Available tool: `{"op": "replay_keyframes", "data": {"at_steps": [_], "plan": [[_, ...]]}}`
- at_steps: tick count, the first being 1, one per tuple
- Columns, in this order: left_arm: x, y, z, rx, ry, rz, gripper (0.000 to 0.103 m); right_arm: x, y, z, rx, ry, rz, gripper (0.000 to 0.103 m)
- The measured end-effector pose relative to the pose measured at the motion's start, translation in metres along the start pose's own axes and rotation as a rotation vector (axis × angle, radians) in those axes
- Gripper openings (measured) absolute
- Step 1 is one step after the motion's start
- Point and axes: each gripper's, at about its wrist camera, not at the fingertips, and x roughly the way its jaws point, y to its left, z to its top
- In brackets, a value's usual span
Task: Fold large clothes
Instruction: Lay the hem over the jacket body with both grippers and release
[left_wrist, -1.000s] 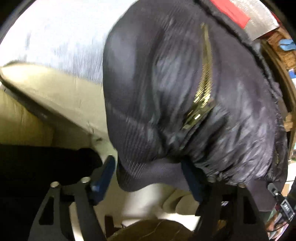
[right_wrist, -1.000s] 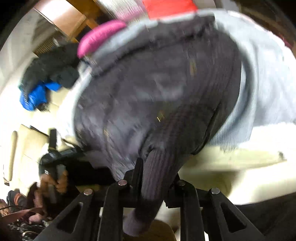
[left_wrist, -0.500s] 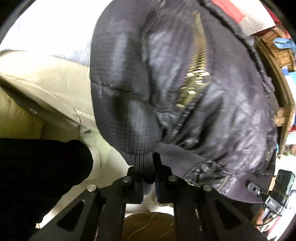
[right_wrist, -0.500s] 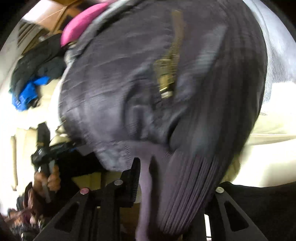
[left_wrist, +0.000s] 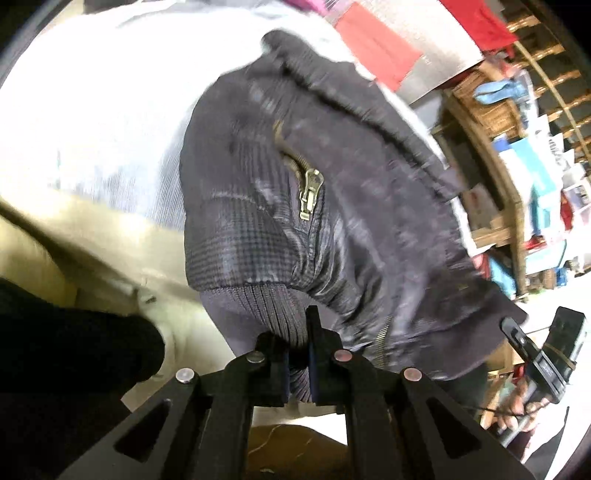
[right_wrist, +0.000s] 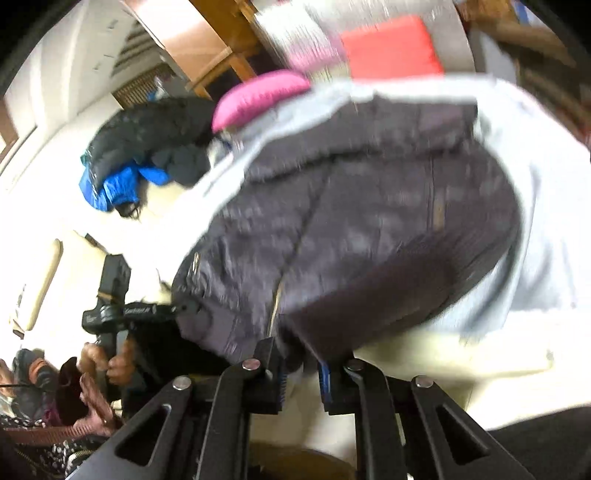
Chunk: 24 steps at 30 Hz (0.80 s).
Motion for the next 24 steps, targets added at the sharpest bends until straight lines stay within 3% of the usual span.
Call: {"op": "replay_keyframes", "data": {"at_steps": [6, 9, 11, 15, 17, 19, 21, 24], "plan": [[-0.029, -0.034, 0.045, 0.060, -0.063, -0.111, 0.008, -0.035, 0.018, 0.056, -0.045, -0.196, -0.037, 0.011], [-0.033, -0.049, 0.060, 0.080, -0.074, -0.157, 0.008, -0.030, 0.018, 0.076, -0.018, -0.166, -0.088, 0.011], [-0.034, -0.060, 0.061, 0.109, -0.074, -0.167, 0.008, -0.026, 0.007, 0.078, 0.019, -0.125, -0.074, 0.011], [-0.035, -0.070, 0.057, 0.163, -0.072, -0.174, 0.008, -0.019, -0.044, 0.050, 0.264, -0.047, 0.015, 0.014], [-0.035, -0.069, 0.055, 0.170, -0.067, -0.187, 0.008, -0.018, -0.069, 0.023, 0.368, -0.045, 0.005, 0.029], [-0.038, -0.067, 0.057, 0.166, -0.064, -0.192, 0.008, -0.017, -0.092, -0.009, 0.464, -0.030, -0.049, 0.093], [-0.040, -0.065, 0.058, 0.168, -0.063, -0.197, 0.008, -0.016, -0.113, -0.039, 0.554, -0.047, -0.072, 0.095], [-0.039, -0.066, 0.059, 0.171, -0.061, -0.200, 0.008, 0.013, -0.146, -0.070, 0.658, 0.071, -0.092, 0.095]]}}
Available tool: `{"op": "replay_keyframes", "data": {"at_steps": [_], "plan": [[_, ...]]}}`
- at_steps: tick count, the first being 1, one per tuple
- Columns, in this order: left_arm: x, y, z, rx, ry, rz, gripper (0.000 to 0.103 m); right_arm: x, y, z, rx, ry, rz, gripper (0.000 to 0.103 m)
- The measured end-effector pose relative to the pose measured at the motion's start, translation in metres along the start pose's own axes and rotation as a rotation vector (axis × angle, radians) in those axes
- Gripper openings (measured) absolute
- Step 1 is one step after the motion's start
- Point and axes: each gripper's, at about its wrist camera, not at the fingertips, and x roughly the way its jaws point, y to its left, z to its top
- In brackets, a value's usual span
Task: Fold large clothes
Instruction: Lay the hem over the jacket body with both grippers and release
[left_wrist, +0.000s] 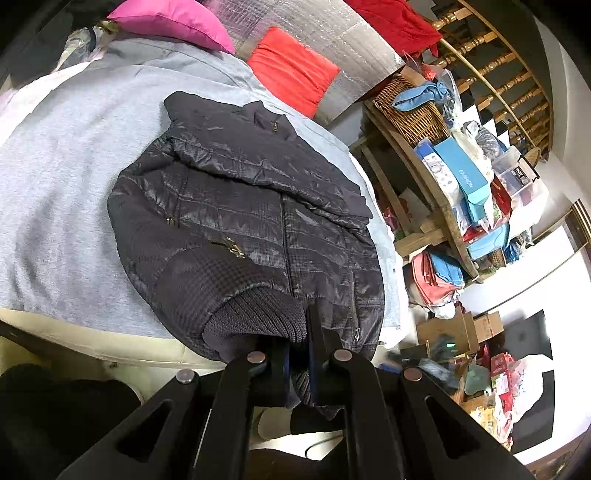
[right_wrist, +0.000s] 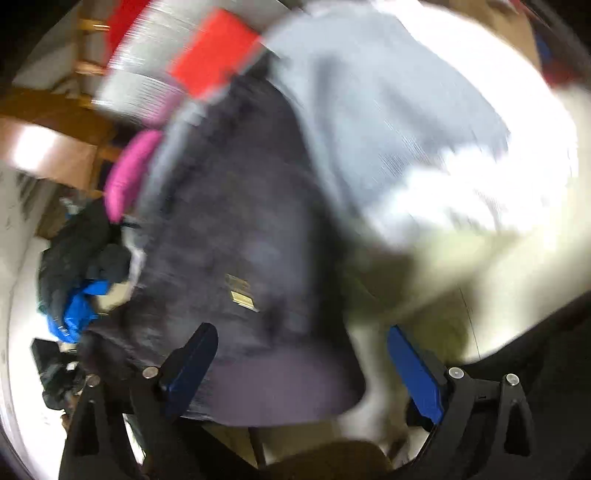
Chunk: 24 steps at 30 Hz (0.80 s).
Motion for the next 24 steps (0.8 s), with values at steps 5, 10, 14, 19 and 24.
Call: {"op": "replay_keyframes", "data": {"at_steps": [5, 10, 14, 19, 24], "plan": [[0.000, -0.003, -0.001, 0.003, -0.006, 0.003, 0.008, 0.065, -0.017, 0.004, 0.106, 0.147, 0.120, 0.095], [-0.005, -0.007, 0.003, 0.017, -0.022, 0.003, 0.008, 0.089, 0.006, -0.009, 0.074, 0.197, 0.211, 0.078], [-0.013, -0.011, 0.010, 0.035, -0.034, 0.005, 0.008, 0.061, 0.048, -0.023, -0.108, 0.185, 0.166, 0.022], [-0.030, -0.023, 0.031, 0.067, -0.073, -0.012, 0.008, -0.004, 0.116, -0.008, -0.330, 0.037, 0.188, 0.018], [-0.048, -0.038, 0.076, 0.100, -0.152, -0.014, 0.008, -0.058, 0.172, 0.041, -0.443, -0.189, 0.200, 0.018]]}}
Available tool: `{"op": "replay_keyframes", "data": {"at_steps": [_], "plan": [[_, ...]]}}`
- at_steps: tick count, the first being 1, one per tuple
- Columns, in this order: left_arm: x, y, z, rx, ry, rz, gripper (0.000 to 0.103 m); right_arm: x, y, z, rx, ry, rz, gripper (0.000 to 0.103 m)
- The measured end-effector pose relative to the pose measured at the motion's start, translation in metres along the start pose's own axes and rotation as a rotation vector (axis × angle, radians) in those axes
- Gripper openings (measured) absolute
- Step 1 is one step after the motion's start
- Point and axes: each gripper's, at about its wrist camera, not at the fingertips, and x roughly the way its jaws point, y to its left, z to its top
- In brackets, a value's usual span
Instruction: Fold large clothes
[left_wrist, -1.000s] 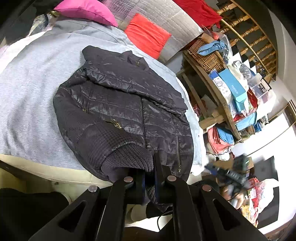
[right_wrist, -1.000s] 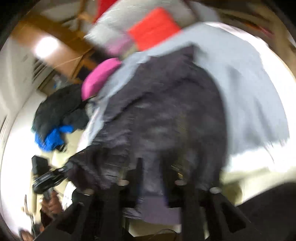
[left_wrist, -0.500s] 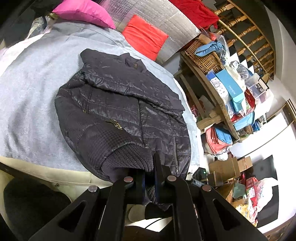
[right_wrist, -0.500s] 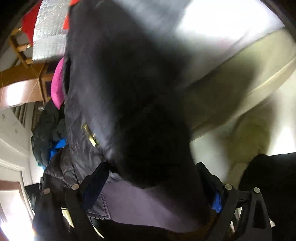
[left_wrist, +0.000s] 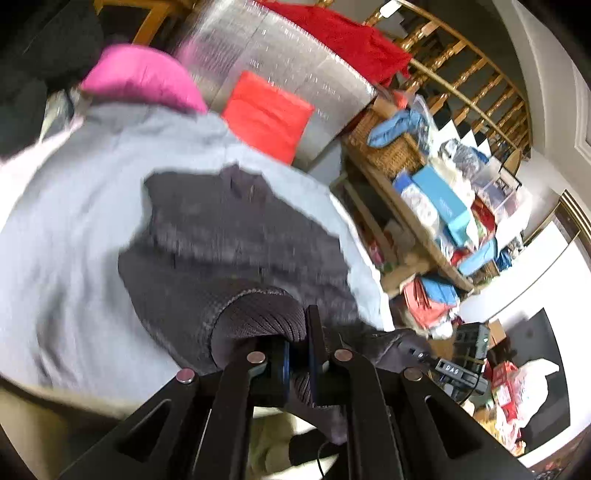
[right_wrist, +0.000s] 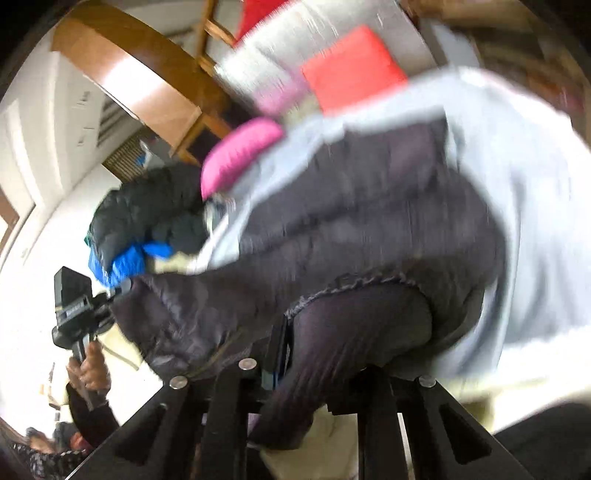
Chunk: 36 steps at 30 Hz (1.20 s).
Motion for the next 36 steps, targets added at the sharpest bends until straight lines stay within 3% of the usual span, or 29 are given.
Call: {"op": "replay_keyframes", "data": {"at_steps": [4, 9, 14, 18, 21, 23, 26, 27, 28, 29, 31, 34, 36], "plan": [[0.010, 0.002, 0.057, -0.005, -0.074, 0.005, 0.008, 0.003, 0.004, 0.065, -0.026, -0.123, -0.037, 0.017], [0.052, 0.022, 0.131, -0.034, -0.153, 0.036, 0.008, 0.021, -0.008, 0.160, 0.006, -0.277, -0.066, 0.017], [0.128, 0.061, 0.195, -0.077, -0.190, 0.114, 0.008, 0.091, -0.030, 0.252, 0.053, -0.358, -0.096, 0.016], [0.208, 0.109, 0.233, -0.116, -0.133, 0.176, 0.008, 0.147, -0.067, 0.303, 0.141, -0.408, -0.115, 0.013], [0.260, 0.135, 0.239, -0.091, -0.037, 0.266, 0.008, 0.184, -0.096, 0.321, 0.194, -0.338, -0.113, 0.013], [0.279, 0.151, 0.239, -0.102, 0.011, 0.263, 0.009, 0.201, -0.113, 0.323, 0.194, -0.292, -0.111, 0.014], [0.291, 0.184, 0.236, -0.230, 0.082, 0.243, 0.014, 0.221, -0.146, 0.321, 0.208, -0.172, -0.142, 0.020], [0.293, 0.196, 0.234, -0.281, 0.110, 0.212, 0.021, 0.227, -0.155, 0.319, 0.214, -0.129, -0.156, 0.039], [0.291, 0.200, 0.229, -0.305, 0.106, 0.183, 0.028, 0.235, -0.163, 0.318, 0.229, -0.088, -0.164, 0.076], [0.286, 0.205, 0.226, -0.319, 0.086, 0.168, 0.034, 0.242, -0.170, 0.317, 0.252, -0.053, -0.159, 0.089], [0.273, 0.207, 0.220, -0.331, 0.039, 0.170, 0.071, 0.254, -0.173, 0.317, 0.249, -0.024, -0.145, 0.091], [0.253, 0.208, 0.206, -0.344, -0.019, 0.143, 0.082, 0.285, -0.167, 0.325, 0.155, 0.070, -0.213, 0.091], [0.251, 0.215, 0.198, -0.352, -0.019, 0.156, 0.082, 0.312, -0.161, 0.323, 0.080, 0.170, -0.283, 0.090]]}}
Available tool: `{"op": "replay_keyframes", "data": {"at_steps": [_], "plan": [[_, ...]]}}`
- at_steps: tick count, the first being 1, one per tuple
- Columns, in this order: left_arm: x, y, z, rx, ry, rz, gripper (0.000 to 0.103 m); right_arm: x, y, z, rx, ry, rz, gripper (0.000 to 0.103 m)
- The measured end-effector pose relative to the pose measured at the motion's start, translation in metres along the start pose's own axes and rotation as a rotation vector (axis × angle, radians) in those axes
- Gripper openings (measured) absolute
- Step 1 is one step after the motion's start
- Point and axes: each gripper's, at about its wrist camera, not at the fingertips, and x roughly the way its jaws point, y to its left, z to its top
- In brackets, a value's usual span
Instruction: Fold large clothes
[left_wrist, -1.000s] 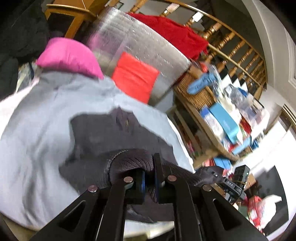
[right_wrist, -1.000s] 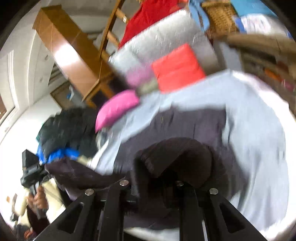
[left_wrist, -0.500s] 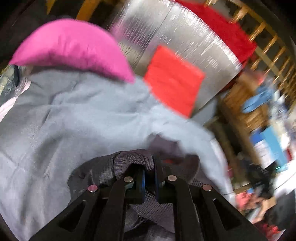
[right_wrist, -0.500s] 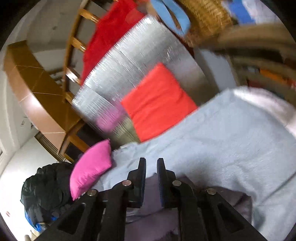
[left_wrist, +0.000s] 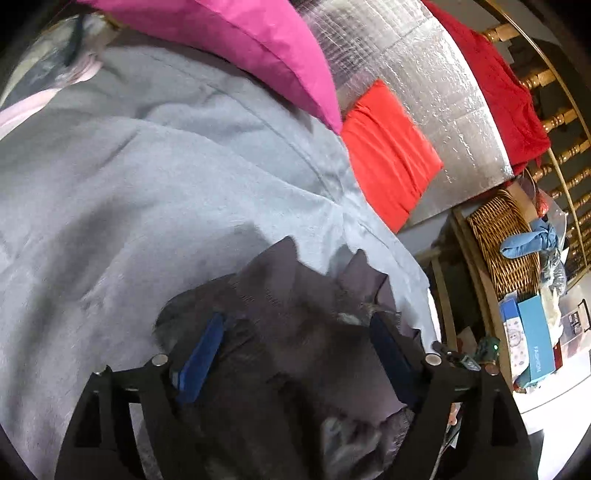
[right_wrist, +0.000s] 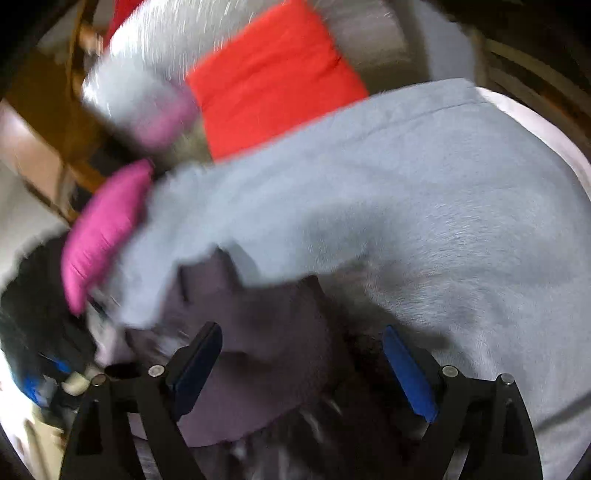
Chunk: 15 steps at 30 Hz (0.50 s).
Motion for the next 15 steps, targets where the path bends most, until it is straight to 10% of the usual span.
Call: {"op": "replay_keyframes", "data": {"at_steps": [5, 7, 9, 15], "plan": [[0.015, 0.019, -0.001, -0.041, 0.048, 0.118, 0.082, 0.018, 0.052, -0.027, -0.309, 0.064, -0.213, 0.064], [0.022, 0.017, -0.004, -0.009, 0.075, 0.184, 0.075, 0.015, 0.072, -0.045, -0.436, 0.055, -0.318, 0.028], [0.027, 0.014, -0.006, 0.026, 0.060, 0.200, 0.057, 0.005, 0.085, -0.055, -0.507, 0.012, -0.420, 0.020], [0.005, 0.000, -0.004, 0.048, -0.064, 0.175, 0.053, -0.041, 0.098, -0.035, -0.469, -0.270, -0.581, 0.018]]}}
